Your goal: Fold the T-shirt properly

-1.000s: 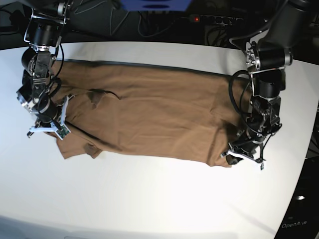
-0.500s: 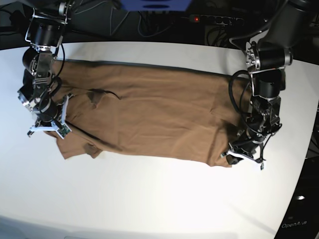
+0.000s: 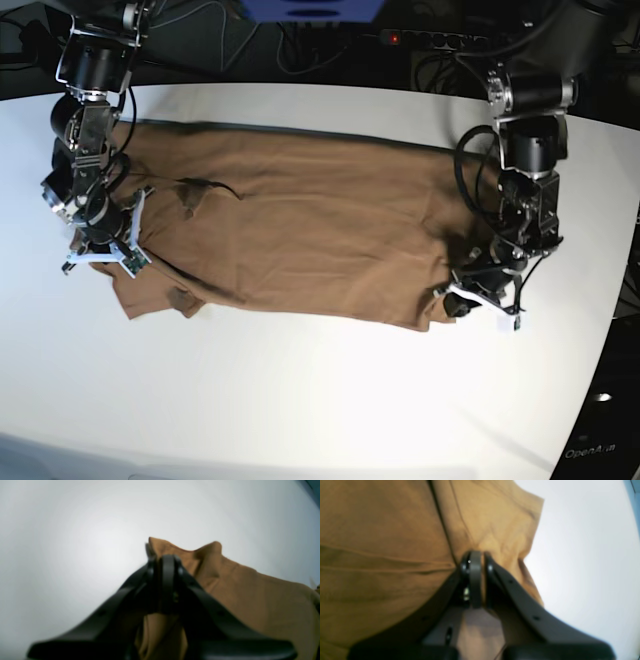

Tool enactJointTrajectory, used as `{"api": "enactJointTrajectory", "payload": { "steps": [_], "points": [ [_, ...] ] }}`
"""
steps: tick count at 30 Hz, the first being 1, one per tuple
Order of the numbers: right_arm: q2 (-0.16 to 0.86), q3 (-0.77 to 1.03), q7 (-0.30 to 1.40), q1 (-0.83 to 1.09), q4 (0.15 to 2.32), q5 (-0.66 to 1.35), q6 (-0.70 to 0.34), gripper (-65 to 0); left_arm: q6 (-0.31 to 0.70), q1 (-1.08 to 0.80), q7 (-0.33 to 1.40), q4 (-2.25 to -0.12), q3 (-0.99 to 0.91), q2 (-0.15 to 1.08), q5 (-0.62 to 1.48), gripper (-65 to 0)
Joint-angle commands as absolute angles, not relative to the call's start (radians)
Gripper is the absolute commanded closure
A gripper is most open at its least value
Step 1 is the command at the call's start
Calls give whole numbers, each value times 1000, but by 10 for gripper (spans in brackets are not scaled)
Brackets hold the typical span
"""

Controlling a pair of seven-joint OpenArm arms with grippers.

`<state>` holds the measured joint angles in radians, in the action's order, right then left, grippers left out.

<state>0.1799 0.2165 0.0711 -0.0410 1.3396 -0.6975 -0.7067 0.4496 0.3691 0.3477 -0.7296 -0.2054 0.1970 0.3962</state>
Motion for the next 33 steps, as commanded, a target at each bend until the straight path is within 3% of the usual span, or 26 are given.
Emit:
{"api": "enactJointTrajectory", "payload": {
  "steps": [1,22,33],
  "points": [
    [193,223,56,-59,1359,-688,-698,-13,450,387,363,-765,-205,209,403,-36],
    [191,245,53,-31,1438,-687,-698,-10,450,183,464,-1145,-209,202,414,-36],
    [170,283,110,-162,1395,-684,-698,-25,450,159,464,-1156,-209,202,414,-36]
  ]
}}
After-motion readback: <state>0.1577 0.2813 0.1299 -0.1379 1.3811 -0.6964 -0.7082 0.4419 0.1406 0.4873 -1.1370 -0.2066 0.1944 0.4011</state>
